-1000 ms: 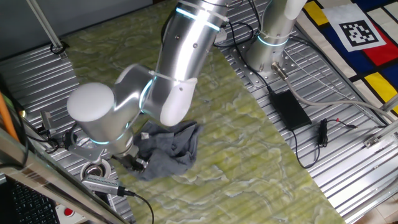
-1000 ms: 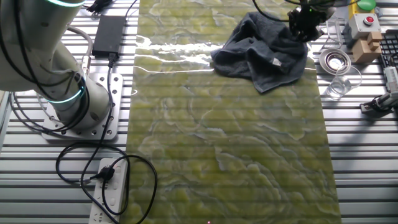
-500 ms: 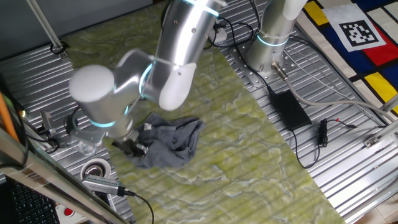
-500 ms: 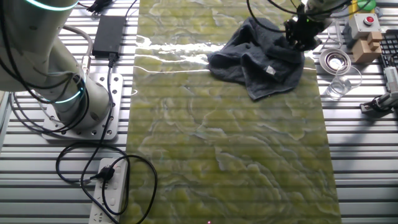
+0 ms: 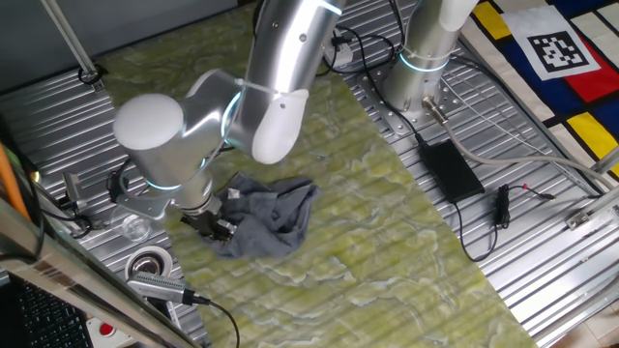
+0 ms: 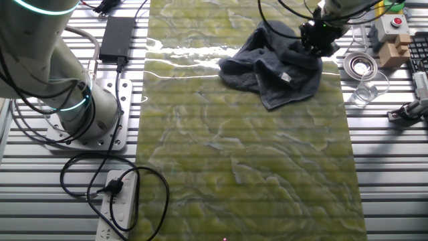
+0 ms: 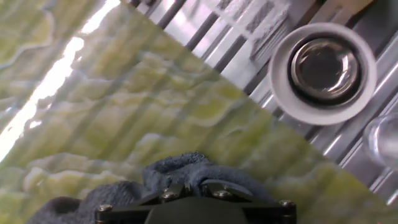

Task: Clean the table with a cloth

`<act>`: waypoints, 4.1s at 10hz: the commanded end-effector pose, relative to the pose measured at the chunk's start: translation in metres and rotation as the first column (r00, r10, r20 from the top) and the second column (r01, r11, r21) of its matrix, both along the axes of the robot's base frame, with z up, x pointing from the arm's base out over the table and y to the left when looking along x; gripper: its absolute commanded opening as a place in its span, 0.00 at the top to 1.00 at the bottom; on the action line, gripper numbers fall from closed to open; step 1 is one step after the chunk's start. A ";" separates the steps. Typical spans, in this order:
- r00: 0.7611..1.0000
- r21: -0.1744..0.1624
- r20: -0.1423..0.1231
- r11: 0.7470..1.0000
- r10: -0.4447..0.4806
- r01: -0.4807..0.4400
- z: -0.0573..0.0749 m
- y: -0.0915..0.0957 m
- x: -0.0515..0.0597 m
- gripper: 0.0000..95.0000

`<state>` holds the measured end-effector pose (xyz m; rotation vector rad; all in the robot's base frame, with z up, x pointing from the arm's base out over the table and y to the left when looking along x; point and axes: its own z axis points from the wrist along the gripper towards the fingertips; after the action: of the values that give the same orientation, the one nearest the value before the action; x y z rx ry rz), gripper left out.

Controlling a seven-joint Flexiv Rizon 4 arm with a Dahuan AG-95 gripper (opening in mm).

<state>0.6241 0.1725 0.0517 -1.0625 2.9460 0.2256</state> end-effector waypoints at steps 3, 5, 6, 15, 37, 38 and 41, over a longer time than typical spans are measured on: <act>0.998 0.027 0.000 0.998 -0.063 0.063 0.003 0.013 -0.029 1.00; 0.994 0.024 0.003 0.994 -0.108 0.108 0.003 0.013 -0.029 1.00; 0.992 0.022 0.003 0.992 -0.126 0.126 0.003 0.013 -0.029 1.00; 0.996 -0.010 -0.001 0.996 -0.086 0.086 0.003 0.013 -0.029 0.40; 0.999 -0.023 -0.009 0.999 -0.041 0.041 0.005 0.013 -0.012 0.40; 0.999 -0.021 -0.010 0.999 -0.043 0.043 0.006 0.014 -0.010 0.40; 0.999 -0.023 -0.021 0.999 -0.046 0.046 0.022 0.019 -0.010 0.40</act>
<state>0.6144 0.1924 0.0770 -1.0039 2.9985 0.2081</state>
